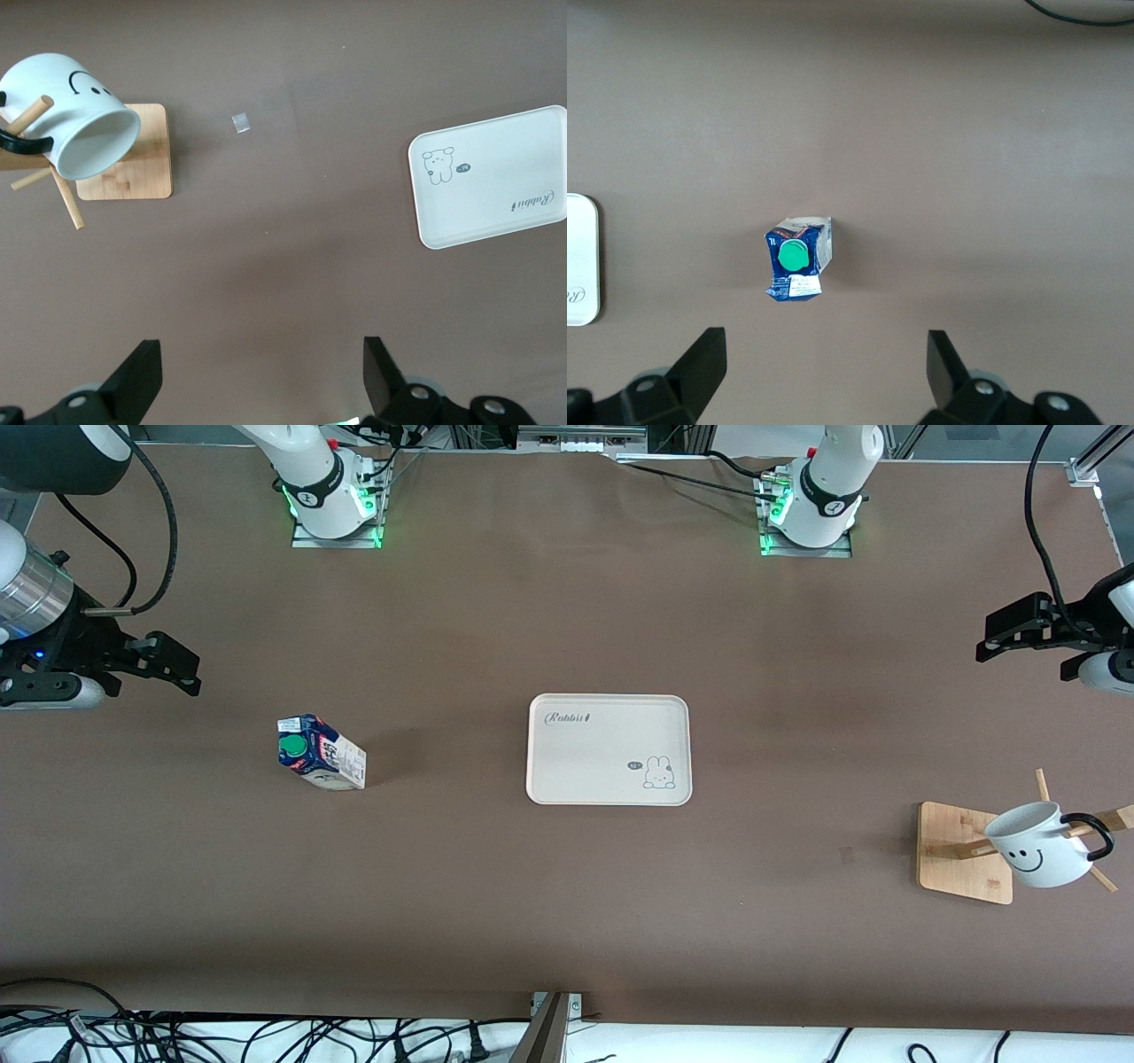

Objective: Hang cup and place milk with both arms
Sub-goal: 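Open the left gripper and withdraw it from the hung mug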

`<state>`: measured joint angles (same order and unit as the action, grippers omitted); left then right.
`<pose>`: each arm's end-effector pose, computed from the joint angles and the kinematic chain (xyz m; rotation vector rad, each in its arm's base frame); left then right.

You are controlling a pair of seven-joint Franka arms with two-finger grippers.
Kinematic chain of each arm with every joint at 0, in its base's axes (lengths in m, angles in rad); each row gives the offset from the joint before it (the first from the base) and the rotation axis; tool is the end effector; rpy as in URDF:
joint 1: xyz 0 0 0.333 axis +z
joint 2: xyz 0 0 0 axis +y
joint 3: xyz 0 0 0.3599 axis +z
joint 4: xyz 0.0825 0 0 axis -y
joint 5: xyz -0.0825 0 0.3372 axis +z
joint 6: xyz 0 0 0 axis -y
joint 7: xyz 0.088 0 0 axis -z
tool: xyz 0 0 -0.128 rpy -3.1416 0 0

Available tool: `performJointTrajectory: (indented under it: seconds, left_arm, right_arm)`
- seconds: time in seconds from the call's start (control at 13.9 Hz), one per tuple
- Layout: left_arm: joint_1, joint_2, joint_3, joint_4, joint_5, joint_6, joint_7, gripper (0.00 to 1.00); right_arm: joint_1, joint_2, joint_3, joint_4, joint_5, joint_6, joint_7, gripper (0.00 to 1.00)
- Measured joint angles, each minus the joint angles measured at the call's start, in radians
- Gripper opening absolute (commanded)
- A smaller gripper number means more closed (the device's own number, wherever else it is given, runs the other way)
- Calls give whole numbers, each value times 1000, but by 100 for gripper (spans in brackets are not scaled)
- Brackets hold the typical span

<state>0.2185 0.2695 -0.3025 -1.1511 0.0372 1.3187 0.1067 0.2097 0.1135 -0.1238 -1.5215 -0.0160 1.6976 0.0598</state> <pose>0.5679 -0.0105 0.6590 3.0821 -0.2724 -0.1389 0.5578 0.0507 0.6202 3.1144 0.0449 0.1020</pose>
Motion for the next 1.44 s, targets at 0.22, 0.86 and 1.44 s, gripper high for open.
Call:
performJointTrajectory:
  seconds: [0.22, 0.86, 1.44]
  left_arm:
    - [-198, -28, 283, -52, -89, 42, -19, 100]
    - [-318, -162, 517, -301, -119, 210, 115, 100]
    - [-407, -191, 578, -319, -108, 228, 120, 100]
  right_arm:
    - [0, 0, 0, 0, 0, 0, 0, 100]
    - [2, 0, 2, 1, 0, 0, 0, 100]
    - [3, 13, 3, 1, 0, 0, 0, 100]
